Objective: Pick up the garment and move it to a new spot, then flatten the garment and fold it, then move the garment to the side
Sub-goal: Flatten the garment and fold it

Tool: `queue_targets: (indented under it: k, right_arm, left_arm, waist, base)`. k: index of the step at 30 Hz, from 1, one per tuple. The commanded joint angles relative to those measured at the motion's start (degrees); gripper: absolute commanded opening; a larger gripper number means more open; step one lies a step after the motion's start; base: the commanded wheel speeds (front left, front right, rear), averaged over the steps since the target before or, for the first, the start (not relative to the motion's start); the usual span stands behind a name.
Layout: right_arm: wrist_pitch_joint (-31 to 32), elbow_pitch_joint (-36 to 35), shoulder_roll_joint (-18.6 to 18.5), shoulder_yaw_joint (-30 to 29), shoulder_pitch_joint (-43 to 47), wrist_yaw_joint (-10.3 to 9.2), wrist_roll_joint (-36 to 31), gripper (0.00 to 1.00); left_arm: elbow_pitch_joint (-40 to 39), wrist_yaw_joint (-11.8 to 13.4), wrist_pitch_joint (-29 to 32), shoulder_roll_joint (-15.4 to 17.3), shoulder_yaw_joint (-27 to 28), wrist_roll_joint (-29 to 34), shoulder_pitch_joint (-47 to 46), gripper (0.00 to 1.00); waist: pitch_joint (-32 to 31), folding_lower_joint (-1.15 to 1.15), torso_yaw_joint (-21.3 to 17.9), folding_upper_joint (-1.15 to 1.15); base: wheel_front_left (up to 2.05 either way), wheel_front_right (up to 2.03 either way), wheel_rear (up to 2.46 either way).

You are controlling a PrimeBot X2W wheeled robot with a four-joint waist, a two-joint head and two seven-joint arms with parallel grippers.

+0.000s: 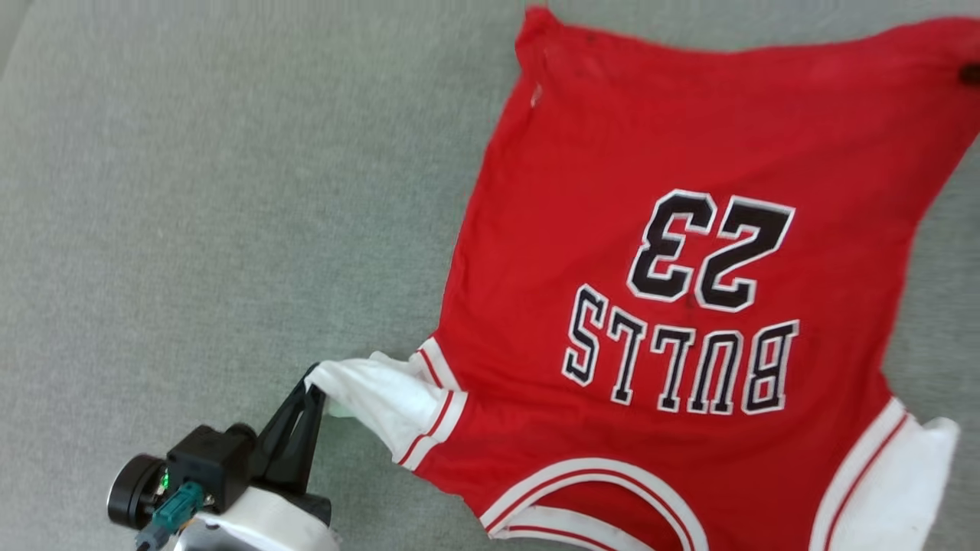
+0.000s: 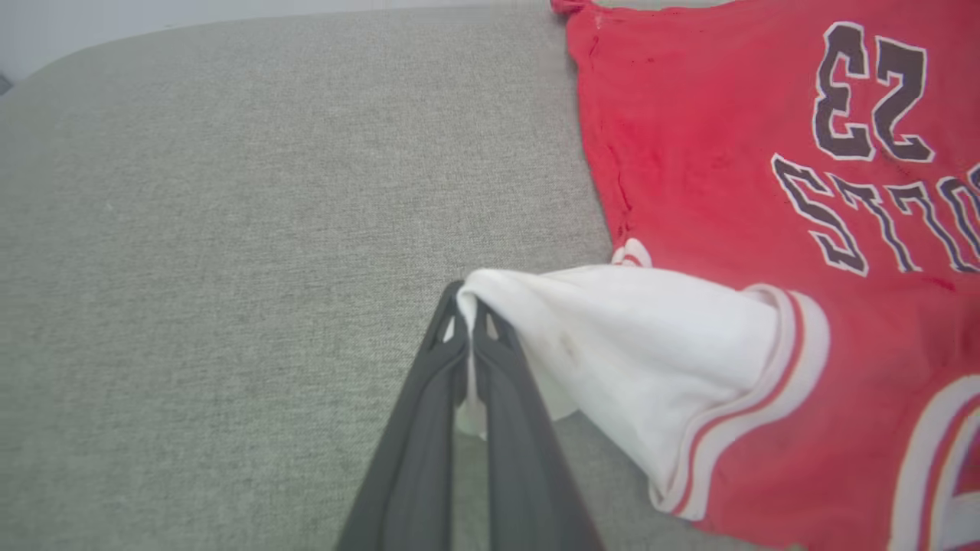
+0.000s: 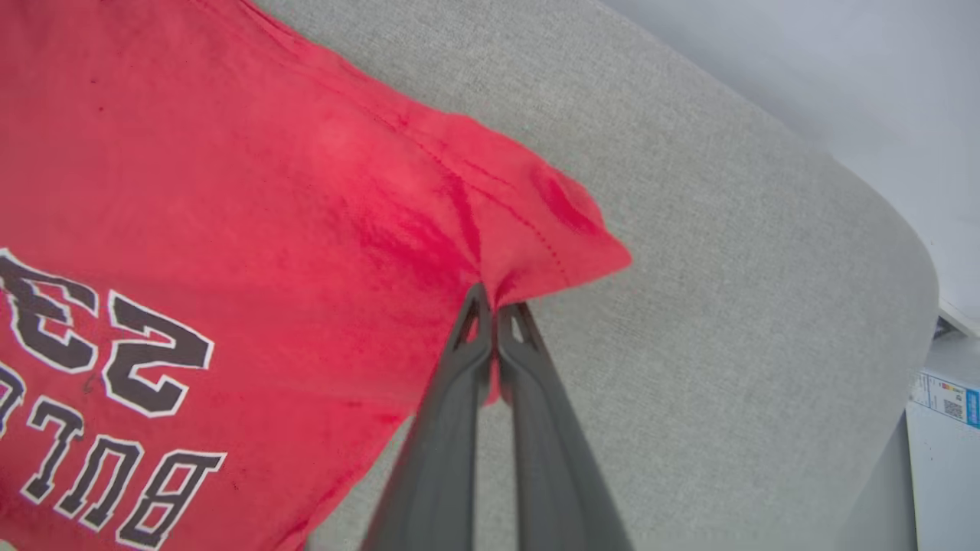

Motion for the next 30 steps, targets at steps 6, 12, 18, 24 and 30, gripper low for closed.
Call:
queue_targets:
  k: [6, 12, 18, 24, 30]
  right_arm:
    - [-2.6, -8.7, -7.9, 4.1, 8.8, -0.03, 6.7, 0.0]
    - [-5.9, -17.8, -16.9, 6.3, 20.6, -0.02, 12.3, 0.0]
    - [-11.1, -21.8, -22.4, 5.7, 36.7, -0.02, 16.9, 0.0]
    - [-17.3, -21.2, -22.6, 5.0, 52.7, -0.02, 18.5, 0.0]
    - [-21.2, -19.3, -19.3, 3.0, 61.8, -0.02, 16.8, 0.0]
  left_arm:
    - [-1.3, 1.6, 0.5, 1.4, 0.3, -0.9, 3.3, 0.0]
    - [-2.2, 3.0, 0.7, 2.4, 0.9, -1.7, 5.7, 0.0]
    - [-2.5, 3.6, 0.6, 3.0, 1.2, -2.1, 7.4, 0.0]
    - [-2.2, 3.3, 0.4, 3.1, 1.5, -2.4, 7.9, 0.0]
    - [-1.8, 3.0, 0.3, 3.1, 1.3, -2.3, 7.7, 0.0]
  waist:
    - [-7.3, 0.0, -4.3, 0.0]
    - [-9.7, 0.0, -6.6, 0.0]
    - [-10.8, 0.0, -8.2, 0.0]
    - [-11.2, 0.0, -9.0, 0.0]
    - [-11.3, 0.0, -9.1, 0.0]
  base:
    - [0.0, 0.0, 0.0]
    - [0.0, 0.0, 0.0]
    - [0.0, 0.0, 0.0]
    - [0.0, 0.0, 0.0]
    - [0.0, 0.0, 0.0]
